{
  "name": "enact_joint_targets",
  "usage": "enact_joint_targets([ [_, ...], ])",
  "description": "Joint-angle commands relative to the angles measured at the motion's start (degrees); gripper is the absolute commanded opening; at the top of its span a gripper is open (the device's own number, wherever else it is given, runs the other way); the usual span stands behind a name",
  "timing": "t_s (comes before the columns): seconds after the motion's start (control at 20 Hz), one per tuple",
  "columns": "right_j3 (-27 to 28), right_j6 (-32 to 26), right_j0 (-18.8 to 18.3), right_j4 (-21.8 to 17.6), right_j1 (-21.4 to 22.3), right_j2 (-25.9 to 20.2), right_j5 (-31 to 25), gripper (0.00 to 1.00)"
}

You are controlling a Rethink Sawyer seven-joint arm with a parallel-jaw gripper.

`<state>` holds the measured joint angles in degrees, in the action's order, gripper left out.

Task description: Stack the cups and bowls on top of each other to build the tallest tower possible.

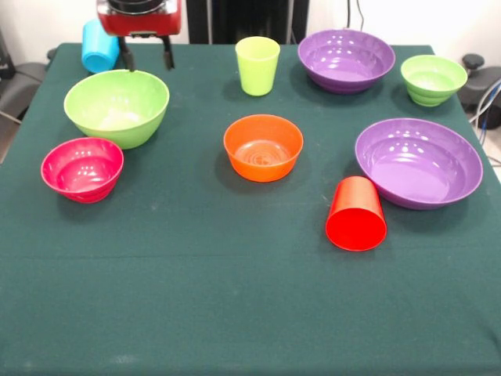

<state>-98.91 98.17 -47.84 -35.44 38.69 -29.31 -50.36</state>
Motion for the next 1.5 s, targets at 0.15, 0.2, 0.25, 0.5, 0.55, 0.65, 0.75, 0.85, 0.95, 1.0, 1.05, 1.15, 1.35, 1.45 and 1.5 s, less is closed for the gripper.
enact_joint_targets([
  [0.15, -5.41, 13.18, 6.55, 1.84, -0.93, 3.92, 9.52, 1.00],
  [0.2, -5.34, 13.49, 7.03, 2.30, -1.37, 4.16, 9.63, 1.00],
  [0.25, -5.25, 13.92, 7.66, 2.76, -1.66, 4.52, 9.54, 1.00],
  [0.5, -2.50, 15.30, 12.12, 3.42, -2.39, 6.44, 8.97, 1.00],
  [0.55, -1.96, 15.45, 12.98, 3.56, -2.36, 6.71, 8.65, 1.00],
  [0.65, -1.31, 15.90, 14.64, 4.07, -1.90, 7.24, 7.95, 1.00],
  [0.75, -0.10, 15.95, 15.88, 5.04, -1.73, 7.38, 6.32, 1.00],
  [0.85, 0.29, 15.84, 16.74, 5.71, -1.73, 7.54, 6.00, 1.00],
  [0.95, 0.53, 15.69, 17.20, 6.40, -2.16, 7.89, 6.09, 1.00],
  [1.0, 1.45, 15.57, 17.53, 6.54, -2.96, 8.12, 6.08, 1.00],
  [1.05, 2.22, 15.36, 17.69, 6.73, -3.62, 8.31, 6.02, 1.00],
  [1.15, 4.07, 14.54, 17.64, 7.77, -5.50, 8.39, 4.91, 1.00],
  [1.35, 8.59, 12.49, 18.27, 8.44, -8.69, 9.07, 2.70, 1.00],
  [1.45, 10.46, 11.17, 18.34, 8.59, -10.24, 9.04, 2.12, 1.00],
  [1.5, 11.38, 10.39, 18.34, 8.48, -11.02, 8.91, 2.19, 1.00],
])
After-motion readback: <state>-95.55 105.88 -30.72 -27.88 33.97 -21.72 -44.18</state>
